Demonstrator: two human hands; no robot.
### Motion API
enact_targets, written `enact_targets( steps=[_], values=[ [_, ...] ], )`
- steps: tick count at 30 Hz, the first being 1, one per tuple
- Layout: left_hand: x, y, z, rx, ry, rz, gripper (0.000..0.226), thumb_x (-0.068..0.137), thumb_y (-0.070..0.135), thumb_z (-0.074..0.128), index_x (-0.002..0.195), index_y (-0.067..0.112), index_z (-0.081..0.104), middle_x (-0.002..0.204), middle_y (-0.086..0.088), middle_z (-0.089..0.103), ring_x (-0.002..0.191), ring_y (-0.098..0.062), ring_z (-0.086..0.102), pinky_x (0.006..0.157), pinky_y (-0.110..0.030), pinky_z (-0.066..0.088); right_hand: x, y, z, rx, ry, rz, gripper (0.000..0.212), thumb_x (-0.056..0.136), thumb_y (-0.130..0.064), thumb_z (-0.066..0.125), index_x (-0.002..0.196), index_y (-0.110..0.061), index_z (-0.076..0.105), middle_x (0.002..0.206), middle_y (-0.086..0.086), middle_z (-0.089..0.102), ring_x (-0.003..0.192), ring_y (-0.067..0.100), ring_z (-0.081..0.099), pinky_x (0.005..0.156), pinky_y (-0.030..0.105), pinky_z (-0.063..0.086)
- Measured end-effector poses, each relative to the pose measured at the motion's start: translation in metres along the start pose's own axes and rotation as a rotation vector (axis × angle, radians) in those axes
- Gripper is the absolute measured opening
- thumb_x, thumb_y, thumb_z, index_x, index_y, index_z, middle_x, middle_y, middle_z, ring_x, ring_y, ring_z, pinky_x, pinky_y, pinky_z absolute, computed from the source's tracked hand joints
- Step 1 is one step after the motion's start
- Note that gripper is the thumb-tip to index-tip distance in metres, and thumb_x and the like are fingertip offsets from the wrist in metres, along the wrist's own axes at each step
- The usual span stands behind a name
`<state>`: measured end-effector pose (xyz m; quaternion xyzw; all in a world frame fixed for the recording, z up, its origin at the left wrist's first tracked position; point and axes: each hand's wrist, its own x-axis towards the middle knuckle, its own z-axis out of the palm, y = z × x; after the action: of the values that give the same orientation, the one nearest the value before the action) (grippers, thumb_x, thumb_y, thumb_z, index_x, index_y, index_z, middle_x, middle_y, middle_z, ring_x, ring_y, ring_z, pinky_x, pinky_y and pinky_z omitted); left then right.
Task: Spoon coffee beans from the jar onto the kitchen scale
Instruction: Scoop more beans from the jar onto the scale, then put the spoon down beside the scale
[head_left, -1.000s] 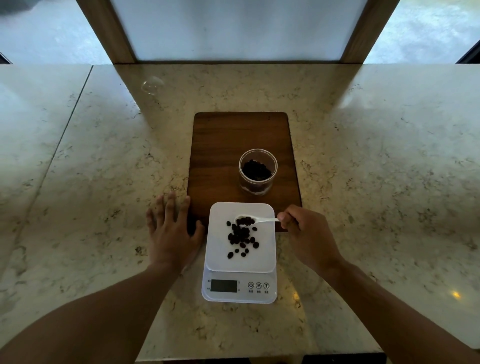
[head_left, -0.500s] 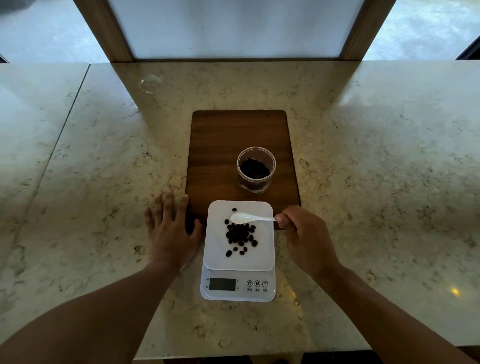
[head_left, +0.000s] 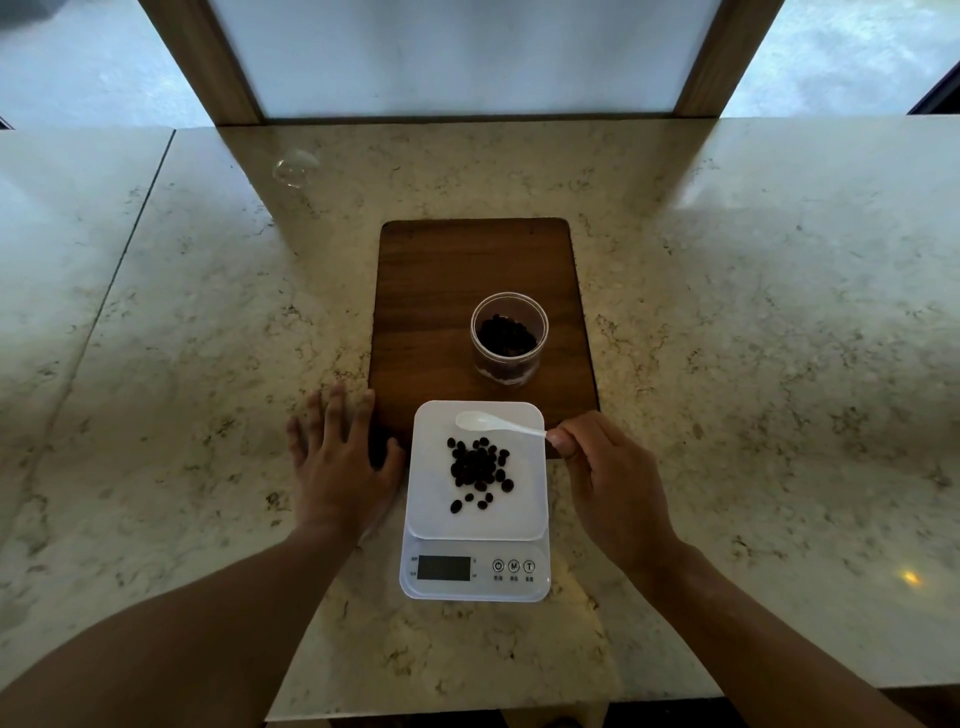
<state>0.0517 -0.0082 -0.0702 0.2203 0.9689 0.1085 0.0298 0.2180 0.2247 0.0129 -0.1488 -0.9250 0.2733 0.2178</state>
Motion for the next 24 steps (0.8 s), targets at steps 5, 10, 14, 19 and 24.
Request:
enact_targets(
  steps=[5, 10, 14, 19, 24],
  values=[
    [0.0, 0.001, -0.002, 0.0, 0.002, 0.006, 0.073, 0.087, 0.057, 0.034, 0.153, 0.024, 0.029, 0.165, -0.015, 0.017, 0.153, -0.034, 0.004, 0.122, -0.056, 0.003, -0.006, 0.002, 0.004, 0.108, 0.02, 0.184, 0.017, 0.097, -0.034, 0.05, 0.085, -0.026, 0.059, 0.065, -0.023, 0.052, 0.058, -0.001, 0.053, 0.048, 0.008, 0.037],
    [0.0, 0.001, -0.004, -0.001, -0.001, 0.012, 0.075, 0.087, 0.06, 0.031, 0.153, 0.025, 0.028, 0.165, -0.016, 0.016, 0.153, -0.034, 0.003, 0.122, -0.056, 0.002, -0.016, 0.004, 0.008, 0.218, 0.085, 0.356, 0.026, 0.094, -0.044, 0.045, 0.085, -0.025, 0.06, 0.053, -0.011, 0.052, 0.047, 0.007, 0.047, 0.04, 0.013, 0.03],
    [-0.001, 0.002, -0.005, -0.005, -0.006, 0.014, 0.076, 0.087, 0.061, 0.03, 0.153, 0.025, 0.028, 0.165, -0.016, 0.015, 0.153, -0.033, 0.001, 0.122, -0.055, 0.001, -0.008, 0.005, 0.003, 0.241, 0.123, 0.384, 0.023, 0.096, -0.039, 0.045, 0.085, -0.025, 0.06, 0.052, -0.009, 0.049, 0.044, 0.008, 0.041, 0.038, 0.016, 0.028],
    [-0.001, 0.002, -0.005, 0.001, -0.017, 0.008, 0.076, 0.086, 0.06, 0.03, 0.153, 0.025, 0.027, 0.165, -0.016, 0.017, 0.153, -0.035, 0.003, 0.122, -0.056, 0.003, 0.015, 0.005, -0.001, 0.332, 0.162, 0.464, 0.025, 0.098, -0.031, 0.048, 0.079, -0.023, 0.061, 0.056, -0.002, 0.055, 0.047, 0.006, 0.042, 0.042, 0.016, 0.03],
    [-0.001, 0.002, -0.004, -0.013, -0.018, 0.01, 0.077, 0.087, 0.062, 0.028, 0.155, 0.026, 0.024, 0.166, -0.014, 0.013, 0.154, -0.032, -0.001, 0.123, -0.053, -0.001, 0.006, 0.016, 0.002, 0.371, 0.226, 0.682, 0.022, 0.099, -0.029, 0.043, 0.083, -0.023, 0.058, 0.062, -0.008, 0.054, 0.051, 0.003, 0.046, 0.045, 0.016, 0.034]
  ],
)
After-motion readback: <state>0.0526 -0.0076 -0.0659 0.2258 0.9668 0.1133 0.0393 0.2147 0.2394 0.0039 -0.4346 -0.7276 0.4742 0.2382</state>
